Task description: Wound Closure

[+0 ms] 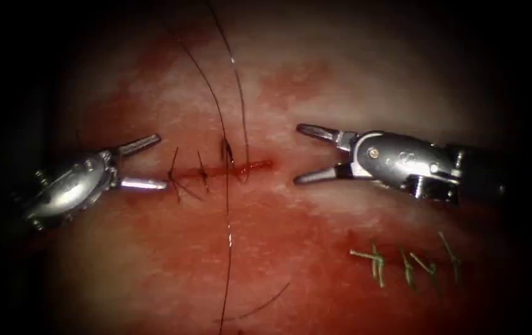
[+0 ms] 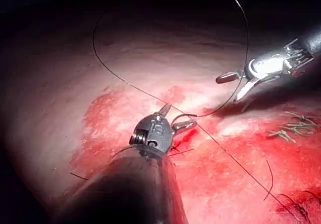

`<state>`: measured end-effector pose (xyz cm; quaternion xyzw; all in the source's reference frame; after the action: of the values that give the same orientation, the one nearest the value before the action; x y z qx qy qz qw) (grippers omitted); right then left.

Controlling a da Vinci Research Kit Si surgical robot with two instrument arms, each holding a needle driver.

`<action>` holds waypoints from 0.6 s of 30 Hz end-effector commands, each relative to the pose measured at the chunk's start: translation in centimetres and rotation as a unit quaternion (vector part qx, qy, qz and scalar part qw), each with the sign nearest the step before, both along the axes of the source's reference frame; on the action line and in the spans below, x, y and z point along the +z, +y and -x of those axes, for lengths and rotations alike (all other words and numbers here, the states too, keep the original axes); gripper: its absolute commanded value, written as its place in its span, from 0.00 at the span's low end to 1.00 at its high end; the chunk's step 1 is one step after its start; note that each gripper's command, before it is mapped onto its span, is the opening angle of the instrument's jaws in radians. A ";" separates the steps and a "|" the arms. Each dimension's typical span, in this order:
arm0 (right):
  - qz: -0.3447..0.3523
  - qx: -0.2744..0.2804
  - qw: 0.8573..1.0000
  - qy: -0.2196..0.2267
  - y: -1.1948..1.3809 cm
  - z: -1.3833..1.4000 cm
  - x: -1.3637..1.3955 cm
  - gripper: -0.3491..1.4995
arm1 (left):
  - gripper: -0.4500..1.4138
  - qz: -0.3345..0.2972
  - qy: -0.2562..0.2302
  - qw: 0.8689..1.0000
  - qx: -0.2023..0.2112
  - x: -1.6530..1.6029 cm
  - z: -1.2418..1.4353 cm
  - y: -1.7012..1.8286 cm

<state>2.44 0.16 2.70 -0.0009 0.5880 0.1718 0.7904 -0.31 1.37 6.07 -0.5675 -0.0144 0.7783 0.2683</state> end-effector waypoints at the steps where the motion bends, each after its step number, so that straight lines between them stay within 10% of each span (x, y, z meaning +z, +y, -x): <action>1: 0.003 0.000 1.000 0.000 0.01 -0.11 0.07 0.85 | 0.41 0.003 0.006 1.000 0.001 0.06 0.04 0.05; 18: 0.082 -0.035 0.993 0.073 0.02 -0.88 1.32 0.73 | 0.41 0.006 0.019 1.000 0.002 0.10 0.02 -0.09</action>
<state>3.28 0.15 4.02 -0.0334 0.6583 0.0914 0.7464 -0.28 1.22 6.12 -0.5528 -0.0060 0.7902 0.2644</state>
